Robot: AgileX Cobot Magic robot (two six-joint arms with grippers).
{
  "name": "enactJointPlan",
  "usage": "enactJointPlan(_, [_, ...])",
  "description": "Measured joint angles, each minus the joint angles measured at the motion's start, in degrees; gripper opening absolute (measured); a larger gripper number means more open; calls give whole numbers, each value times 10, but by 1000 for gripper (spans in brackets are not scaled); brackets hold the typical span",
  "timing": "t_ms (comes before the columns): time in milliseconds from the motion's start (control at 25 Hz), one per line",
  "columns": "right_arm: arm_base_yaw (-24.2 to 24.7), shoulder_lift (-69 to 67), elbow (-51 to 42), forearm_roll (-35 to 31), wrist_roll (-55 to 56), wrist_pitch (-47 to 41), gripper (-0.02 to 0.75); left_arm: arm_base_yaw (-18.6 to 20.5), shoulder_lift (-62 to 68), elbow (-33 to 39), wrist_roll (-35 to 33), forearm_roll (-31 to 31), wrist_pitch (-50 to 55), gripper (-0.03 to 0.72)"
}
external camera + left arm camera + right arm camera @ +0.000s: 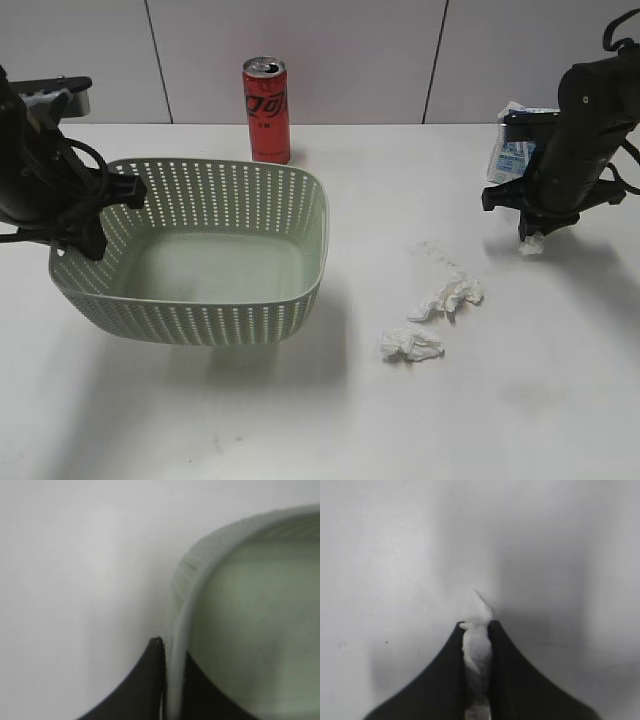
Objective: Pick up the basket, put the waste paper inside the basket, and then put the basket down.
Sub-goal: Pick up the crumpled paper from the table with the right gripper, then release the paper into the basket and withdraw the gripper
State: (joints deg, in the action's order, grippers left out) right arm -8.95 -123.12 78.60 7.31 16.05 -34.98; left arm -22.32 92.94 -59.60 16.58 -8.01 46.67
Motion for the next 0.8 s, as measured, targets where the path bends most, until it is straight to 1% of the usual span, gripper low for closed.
enactJointPlan(40, [0,3,-1,0,0,-4,60,0,0,0,0,0,0,4])
enactJointPlan(120, [-1,22,-1,-20,-14,-9,57,0,0,0,0,0,0,4])
enactJointPlan(160, [-3,35,-1,-38,-39,-9,57,0,0,0,0,0,-1,4])
enactJointPlan(280, [-32,97,-1,-129,-160,-10,57,0,0,0,0,-1,-2,4])
enactJointPlan(400, [-99,171,-1,-220,-292,-8,57,0,0,0,0,-1,-2,4])
enactJointPlan(480, [-157,209,-1,-251,-350,7,57,0,0,0,0,-1,-3,4])
enactJointPlan(640, [-255,241,-1,-285,-380,51,57,0,0,0,0,-1,-5,4])
enactJointPlan(800, [-320,217,-1,-296,-388,60,57,0,0,0,0,-1,-5,4])
